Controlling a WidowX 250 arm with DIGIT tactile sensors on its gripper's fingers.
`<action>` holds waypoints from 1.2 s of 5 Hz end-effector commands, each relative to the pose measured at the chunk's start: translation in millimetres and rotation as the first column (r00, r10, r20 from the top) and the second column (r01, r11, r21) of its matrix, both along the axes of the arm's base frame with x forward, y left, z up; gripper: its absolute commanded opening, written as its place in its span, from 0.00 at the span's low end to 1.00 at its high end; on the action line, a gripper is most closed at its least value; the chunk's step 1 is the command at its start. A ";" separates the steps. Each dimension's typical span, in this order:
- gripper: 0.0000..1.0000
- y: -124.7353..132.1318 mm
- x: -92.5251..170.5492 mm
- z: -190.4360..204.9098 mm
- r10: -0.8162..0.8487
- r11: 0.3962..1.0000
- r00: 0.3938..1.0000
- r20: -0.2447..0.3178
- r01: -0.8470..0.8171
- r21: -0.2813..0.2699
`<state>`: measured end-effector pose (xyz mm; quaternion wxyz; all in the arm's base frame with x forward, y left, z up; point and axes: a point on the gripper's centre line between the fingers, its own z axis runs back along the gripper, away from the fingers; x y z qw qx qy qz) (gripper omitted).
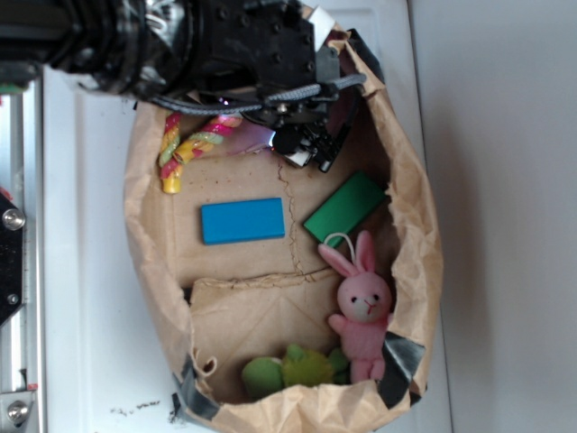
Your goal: Grab the multicolored rope.
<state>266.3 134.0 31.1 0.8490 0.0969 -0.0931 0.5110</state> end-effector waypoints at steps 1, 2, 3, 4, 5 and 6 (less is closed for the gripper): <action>1.00 22.6 9.3 10.7 0.016 1.000 1.000 0.006 -0.016 -0.023; 1.00 31.1 6.5 16.7 0.001 0.999 1.000 0.004 -0.001 -0.040; 1.00 44.0 5.8 15.6 -0.003 0.998 1.000 -0.003 0.003 -0.057; 1.00 48.6 4.0 12.8 -0.009 0.999 1.000 0.012 0.010 -0.053; 1.00 53.7 4.1 4.4 -0.011 0.999 1.000 0.011 0.012 -0.042; 1.00 57.1 3.1 -3.9 -0.013 0.999 1.000 0.026 0.014 -0.030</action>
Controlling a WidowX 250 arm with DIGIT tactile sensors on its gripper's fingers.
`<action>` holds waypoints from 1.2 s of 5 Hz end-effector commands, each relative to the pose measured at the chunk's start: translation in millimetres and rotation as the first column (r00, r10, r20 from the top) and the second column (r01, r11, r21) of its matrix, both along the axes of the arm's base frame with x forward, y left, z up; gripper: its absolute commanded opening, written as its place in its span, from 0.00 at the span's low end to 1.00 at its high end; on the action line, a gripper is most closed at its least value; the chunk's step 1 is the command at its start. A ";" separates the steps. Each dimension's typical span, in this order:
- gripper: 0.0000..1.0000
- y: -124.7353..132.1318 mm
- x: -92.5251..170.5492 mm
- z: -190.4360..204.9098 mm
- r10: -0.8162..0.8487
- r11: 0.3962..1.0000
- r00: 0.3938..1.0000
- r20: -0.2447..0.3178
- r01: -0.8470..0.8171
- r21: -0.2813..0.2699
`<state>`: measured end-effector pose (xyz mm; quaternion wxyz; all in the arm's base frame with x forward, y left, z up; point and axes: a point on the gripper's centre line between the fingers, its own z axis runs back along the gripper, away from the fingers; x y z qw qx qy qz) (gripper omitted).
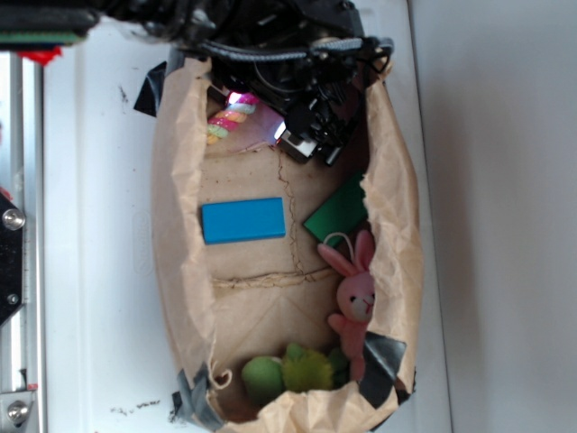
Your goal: Grab the multicolored rope.
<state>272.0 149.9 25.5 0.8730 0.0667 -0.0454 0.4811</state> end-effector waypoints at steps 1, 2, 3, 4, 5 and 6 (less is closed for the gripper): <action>0.18 46.1 -4.1 0.9 0.070 0.996 0.993 0.097 -0.076 0.056; 0.00 47.6 -5.1 0.8 0.083 0.994 0.991 0.104 -0.089 0.056; 0.00 49.4 -4.3 1.2 0.088 0.994 0.989 0.115 -0.095 0.054; 0.00 50.3 -5.0 2.5 0.094 0.993 0.988 0.122 -0.101 0.054; 0.00 50.8 -6.5 2.7 0.095 0.993 0.988 0.123 -0.102 0.053; 0.00 50.4 -6.6 4.6 0.089 0.994 0.989 0.122 -0.095 0.045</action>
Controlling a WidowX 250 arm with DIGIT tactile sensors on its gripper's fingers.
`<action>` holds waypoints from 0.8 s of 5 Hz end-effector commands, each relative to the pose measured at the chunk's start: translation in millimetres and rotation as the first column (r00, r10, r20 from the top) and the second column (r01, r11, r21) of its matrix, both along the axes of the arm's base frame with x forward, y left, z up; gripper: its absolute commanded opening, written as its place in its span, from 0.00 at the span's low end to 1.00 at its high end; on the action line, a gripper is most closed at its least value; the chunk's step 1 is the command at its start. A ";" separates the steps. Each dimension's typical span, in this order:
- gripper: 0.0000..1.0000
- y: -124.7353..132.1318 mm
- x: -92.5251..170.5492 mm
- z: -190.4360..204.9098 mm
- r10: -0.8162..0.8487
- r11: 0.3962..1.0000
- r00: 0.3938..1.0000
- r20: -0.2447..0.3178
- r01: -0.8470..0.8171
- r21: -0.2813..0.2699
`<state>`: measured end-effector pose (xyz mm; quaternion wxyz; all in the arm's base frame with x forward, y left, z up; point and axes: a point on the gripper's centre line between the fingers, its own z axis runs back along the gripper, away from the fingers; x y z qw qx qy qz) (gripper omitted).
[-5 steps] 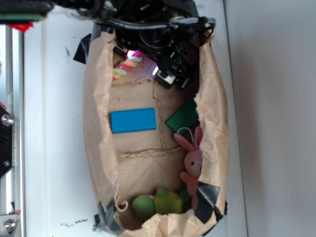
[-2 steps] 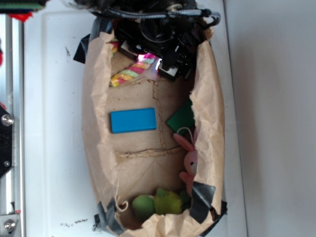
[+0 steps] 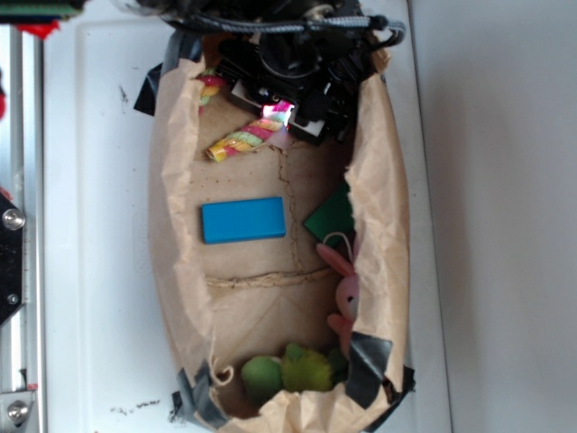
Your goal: Grab the multicolored rope.
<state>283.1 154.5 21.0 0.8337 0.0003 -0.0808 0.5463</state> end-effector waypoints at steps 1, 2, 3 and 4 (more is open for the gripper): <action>0.00 41.7 -19.9 24.1 -0.103 0.990 0.995 -0.003 0.103 0.096; 0.00 25.4 -32.5 47.6 -0.217 0.973 0.975 0.038 0.213 0.088; 0.00 14.6 -37.1 72.4 -0.288 0.957 0.956 0.053 0.286 0.050; 0.00 7.6 -36.4 98.5 -0.325 0.946 0.944 0.052 0.325 0.026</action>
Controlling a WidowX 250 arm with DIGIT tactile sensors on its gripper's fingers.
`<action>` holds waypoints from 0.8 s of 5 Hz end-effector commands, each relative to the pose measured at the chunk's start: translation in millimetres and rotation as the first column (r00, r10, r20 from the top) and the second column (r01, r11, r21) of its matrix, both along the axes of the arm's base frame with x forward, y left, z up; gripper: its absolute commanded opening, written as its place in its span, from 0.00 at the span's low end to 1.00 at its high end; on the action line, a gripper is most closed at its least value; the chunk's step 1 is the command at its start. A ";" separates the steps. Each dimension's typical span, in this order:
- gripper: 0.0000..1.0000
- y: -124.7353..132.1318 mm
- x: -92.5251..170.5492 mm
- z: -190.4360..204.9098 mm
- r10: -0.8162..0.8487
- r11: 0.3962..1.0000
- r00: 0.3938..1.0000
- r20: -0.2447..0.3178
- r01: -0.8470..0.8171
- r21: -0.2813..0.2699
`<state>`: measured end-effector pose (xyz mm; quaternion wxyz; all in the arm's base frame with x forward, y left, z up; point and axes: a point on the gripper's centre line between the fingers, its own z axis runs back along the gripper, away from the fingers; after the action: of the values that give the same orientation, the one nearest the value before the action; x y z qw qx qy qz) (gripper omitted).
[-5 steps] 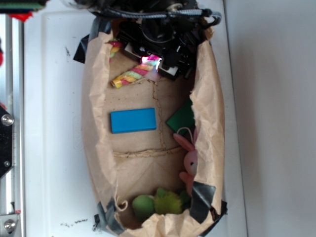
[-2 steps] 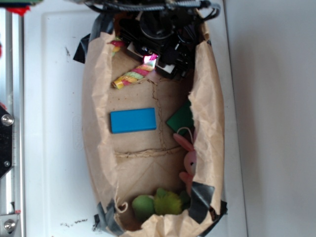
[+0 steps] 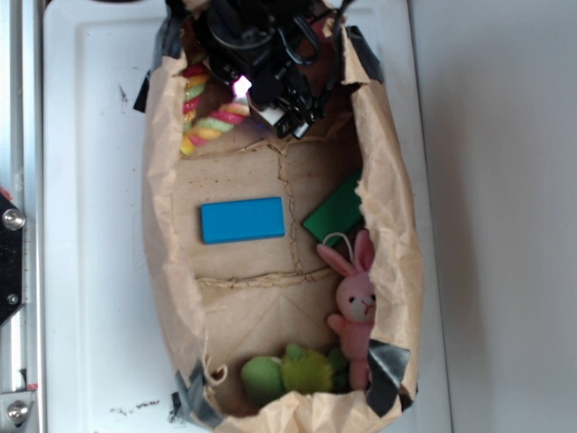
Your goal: Grab the multicolored rope.
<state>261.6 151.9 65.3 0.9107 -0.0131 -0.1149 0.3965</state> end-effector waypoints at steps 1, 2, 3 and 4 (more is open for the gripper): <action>0.00 -8.6 -22.9 71.9 -0.042 0.999 0.999 0.016 0.042 0.007; 0.00 -31.8 -39.8 84.1 -0.106 0.994 0.993 0.043 0.104 0.046; 0.00 -34.2 -42.8 86.3 -0.119 0.992 0.991 0.058 0.117 0.043; 0.00 -33.5 -39.2 83.7 -0.123 0.992 0.991 0.054 0.121 0.038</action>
<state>221.2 111.4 139.0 0.9325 -0.0213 -0.1280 0.3371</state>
